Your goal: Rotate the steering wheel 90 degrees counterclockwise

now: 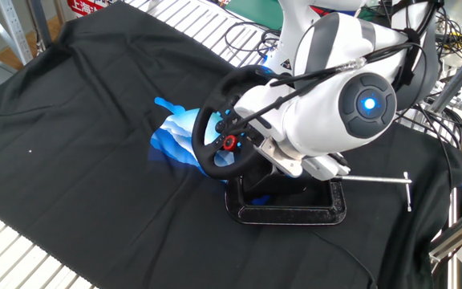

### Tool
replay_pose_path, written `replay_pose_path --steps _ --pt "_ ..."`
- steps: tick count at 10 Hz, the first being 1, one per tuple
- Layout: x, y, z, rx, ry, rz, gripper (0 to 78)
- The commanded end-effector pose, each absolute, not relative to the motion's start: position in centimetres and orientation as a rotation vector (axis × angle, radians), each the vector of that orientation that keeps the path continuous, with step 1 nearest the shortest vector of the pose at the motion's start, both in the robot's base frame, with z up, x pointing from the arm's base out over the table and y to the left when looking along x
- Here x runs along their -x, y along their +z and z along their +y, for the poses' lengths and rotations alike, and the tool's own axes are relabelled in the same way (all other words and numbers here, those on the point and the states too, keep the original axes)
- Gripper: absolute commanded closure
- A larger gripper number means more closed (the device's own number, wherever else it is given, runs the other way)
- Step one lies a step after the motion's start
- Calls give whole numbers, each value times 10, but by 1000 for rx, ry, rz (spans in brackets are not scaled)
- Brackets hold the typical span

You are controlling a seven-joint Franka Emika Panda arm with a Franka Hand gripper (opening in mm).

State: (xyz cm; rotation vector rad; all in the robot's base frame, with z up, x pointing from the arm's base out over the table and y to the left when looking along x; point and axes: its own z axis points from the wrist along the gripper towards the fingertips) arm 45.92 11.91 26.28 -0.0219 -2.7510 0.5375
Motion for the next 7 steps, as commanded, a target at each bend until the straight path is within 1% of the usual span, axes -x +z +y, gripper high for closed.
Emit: replay_pose_path --steps 1,7 --pt "-458 263 122 2 536 -2739 764" --pt "-455 265 125 30 525 -2747 764"
